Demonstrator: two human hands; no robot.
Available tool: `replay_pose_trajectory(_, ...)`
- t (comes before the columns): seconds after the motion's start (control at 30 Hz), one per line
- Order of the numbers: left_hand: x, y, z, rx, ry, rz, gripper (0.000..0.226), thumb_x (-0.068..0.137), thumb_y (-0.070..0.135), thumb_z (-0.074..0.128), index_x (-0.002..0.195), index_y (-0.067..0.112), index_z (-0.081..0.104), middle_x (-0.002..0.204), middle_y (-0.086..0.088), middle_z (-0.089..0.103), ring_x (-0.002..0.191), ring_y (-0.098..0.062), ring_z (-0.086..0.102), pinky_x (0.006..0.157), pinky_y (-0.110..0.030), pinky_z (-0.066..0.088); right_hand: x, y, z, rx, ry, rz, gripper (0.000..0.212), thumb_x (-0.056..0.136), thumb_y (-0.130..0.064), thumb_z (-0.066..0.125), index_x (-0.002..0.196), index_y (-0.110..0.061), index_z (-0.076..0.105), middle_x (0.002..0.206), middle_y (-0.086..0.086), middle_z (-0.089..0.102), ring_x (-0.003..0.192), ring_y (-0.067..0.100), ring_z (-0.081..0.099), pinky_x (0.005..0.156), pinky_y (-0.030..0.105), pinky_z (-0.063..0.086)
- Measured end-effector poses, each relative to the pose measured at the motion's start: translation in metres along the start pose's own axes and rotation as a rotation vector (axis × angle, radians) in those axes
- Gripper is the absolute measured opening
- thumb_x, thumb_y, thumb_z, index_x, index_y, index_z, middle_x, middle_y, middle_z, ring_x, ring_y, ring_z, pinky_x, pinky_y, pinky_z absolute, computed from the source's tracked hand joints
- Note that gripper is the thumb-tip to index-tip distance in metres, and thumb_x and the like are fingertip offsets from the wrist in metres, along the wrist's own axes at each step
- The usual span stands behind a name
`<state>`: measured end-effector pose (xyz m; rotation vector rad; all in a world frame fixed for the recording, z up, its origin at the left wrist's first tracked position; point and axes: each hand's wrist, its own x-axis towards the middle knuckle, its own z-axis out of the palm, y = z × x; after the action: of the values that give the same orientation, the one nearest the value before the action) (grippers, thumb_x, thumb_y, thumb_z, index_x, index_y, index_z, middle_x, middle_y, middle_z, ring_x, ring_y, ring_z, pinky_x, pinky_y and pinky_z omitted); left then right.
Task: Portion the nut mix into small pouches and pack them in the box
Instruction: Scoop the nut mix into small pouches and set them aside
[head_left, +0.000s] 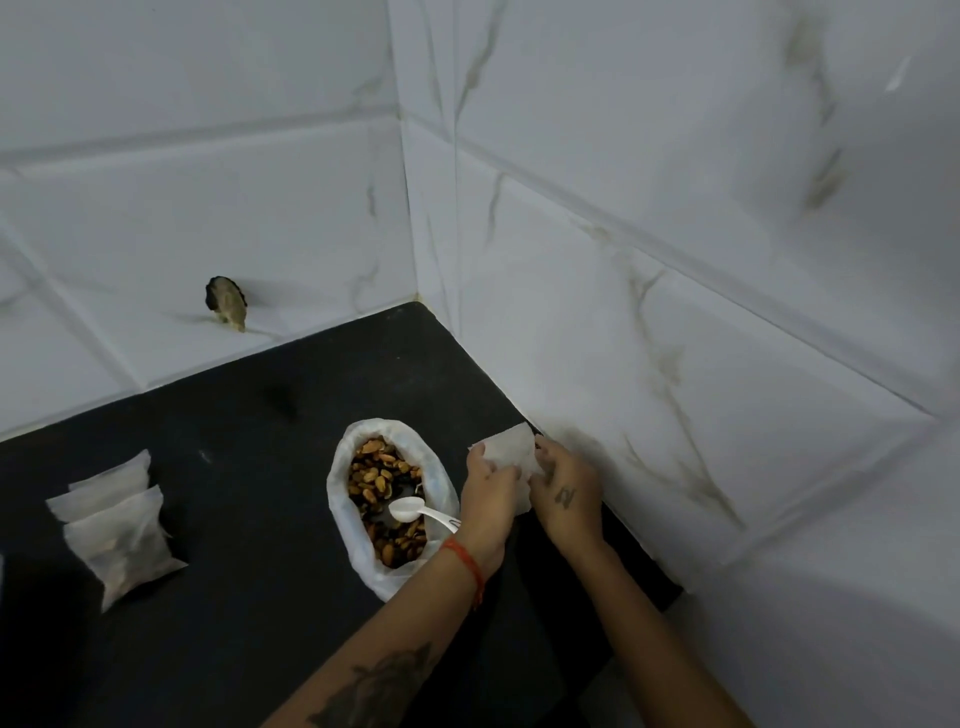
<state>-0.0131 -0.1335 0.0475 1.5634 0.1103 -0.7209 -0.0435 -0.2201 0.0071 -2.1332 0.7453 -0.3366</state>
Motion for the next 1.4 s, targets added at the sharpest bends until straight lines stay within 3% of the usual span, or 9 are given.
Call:
replay_pose_trajectory(0.17, -0.005, 0.007, -0.012, -0.123, 0.052, 0.113, 0.050, 0.093, 0.012, 0.051, 0.139, 0.022, 0.034, 0.127, -0.004, 0.052, 0.108, -0.018, 0.055, 0.096, -0.038, 0.048, -0.007, -0.028, -0.008, 0.132, 0.125, -0.011, 0.044, 0.083, 0.007, 0.058, 0.125, -0.007, 0.059, 0.117, 0.008, 0.067, 0.103, 0.016, 0.063, 0.089, 0.016, 0.045)
replay_pose_trajectory(0.3, -0.021, 0.021, -0.039, -0.188, 0.130, 0.261, 0.039, 0.092, 0.010, 0.055, 0.125, 0.025, 0.042, 0.108, 0.007, 0.056, 0.097, -0.007, 0.056, 0.078, -0.024, 0.049, -0.019, -0.060, -0.007, 0.272, 0.151, -0.090, 0.042, 0.082, 0.001, 0.066, 0.121, -0.014, 0.062, 0.106, -0.004, 0.067, 0.084, -0.002, 0.060, 0.070, -0.001, 0.041)
replay_pose_trajectory(0.43, -0.035, 0.021, -0.078, -0.208, 0.228, 0.317, 0.046, 0.090, 0.014, 0.061, 0.131, 0.020, 0.042, 0.120, -0.005, 0.056, 0.107, -0.014, 0.057, 0.093, -0.030, 0.048, -0.041, -0.085, 0.010, 0.407, 0.040, -0.148, 0.043, 0.079, -0.002, 0.070, 0.117, -0.020, 0.063, 0.100, -0.008, 0.068, 0.087, -0.001, 0.064, 0.074, 0.009, 0.050)
replay_pose_trajectory(0.63, -0.056, 0.004, -0.132, -0.230, 0.256, 0.229, 0.065, 0.086, 0.026, 0.067, 0.140, 0.019, 0.032, 0.114, -0.002, 0.061, 0.100, -0.015, 0.062, 0.080, -0.029, 0.052, -0.077, -0.098, 0.045, 0.398, -0.163, -0.167, 0.041, 0.076, -0.002, 0.073, 0.108, -0.026, 0.059, 0.092, -0.011, 0.065, 0.085, -0.001, 0.064, 0.074, 0.015, 0.054)
replay_pose_trajectory(0.8, -0.066, -0.008, -0.154, -0.139, 0.228, 0.188, 0.099, 0.079, 0.035, 0.074, 0.152, 0.017, 0.008, 0.143, -0.006, 0.042, 0.122, -0.016, 0.046, 0.081, -0.021, 0.039, -0.096, -0.112, 0.061, 0.382, -0.337, -0.182, 0.049, 0.074, 0.003, 0.073, 0.099, -0.031, 0.049, 0.084, -0.002, 0.066, 0.080, 0.005, 0.065, 0.074, 0.018, 0.054)
replay_pose_trajectory(1.03, -0.069, -0.016, -0.183, 0.009, 0.217, 0.277, 0.081, 0.065, 0.044, 0.081, 0.134, 0.019, 0.047, 0.131, 0.000, 0.057, 0.120, -0.014, 0.054, 0.102, -0.035, 0.045, -0.091, -0.125, 0.048, 0.621, -0.628, -0.044, 0.031, 0.082, 0.003, 0.065, 0.109, -0.011, 0.059, 0.095, 0.006, 0.070, 0.088, 0.014, 0.067, 0.070, 0.020, 0.055)
replay_pose_trajectory(1.13, -0.075, -0.021, -0.189, 0.044, 0.192, 0.356, 0.056, 0.078, 0.018, 0.077, 0.120, 0.037, 0.045, 0.127, 0.011, 0.054, 0.118, -0.004, 0.050, 0.094, -0.022, 0.045, -0.078, -0.133, 0.041, 0.769, -0.601, 0.039, 0.022, 0.091, -0.003, 0.055, 0.111, -0.007, 0.062, 0.097, 0.010, 0.070, 0.090, 0.022, 0.068, 0.075, 0.031, 0.058)
replay_pose_trajectory(1.27, -0.078, -0.025, -0.193, 0.107, 0.120, 0.432, 0.061, 0.076, 0.008, 0.077, 0.116, 0.043, 0.045, 0.125, 0.013, 0.054, 0.111, 0.006, 0.052, 0.080, -0.009, 0.046, -0.073, -0.144, 0.044, 0.644, -0.591, 0.019, 0.015, 0.089, -0.013, 0.063, 0.104, -0.010, 0.066, 0.088, 0.006, 0.073, 0.083, 0.017, 0.070, 0.069, 0.027, 0.057)
replay_pose_trajectory(1.4, -0.081, -0.024, -0.196, 0.137, 0.092, 0.465, 0.075, 0.057, 0.033, 0.078, 0.125, 0.039, 0.046, 0.128, 0.009, 0.055, 0.118, -0.002, 0.052, 0.095, -0.024, 0.047, -0.075, -0.143, 0.045, 0.682, -0.657, 0.092, 0.022, 0.083, -0.009, 0.070, 0.104, -0.005, 0.065, 0.080, 0.005, 0.070, 0.069, 0.010, 0.068, 0.060, 0.020, 0.053)
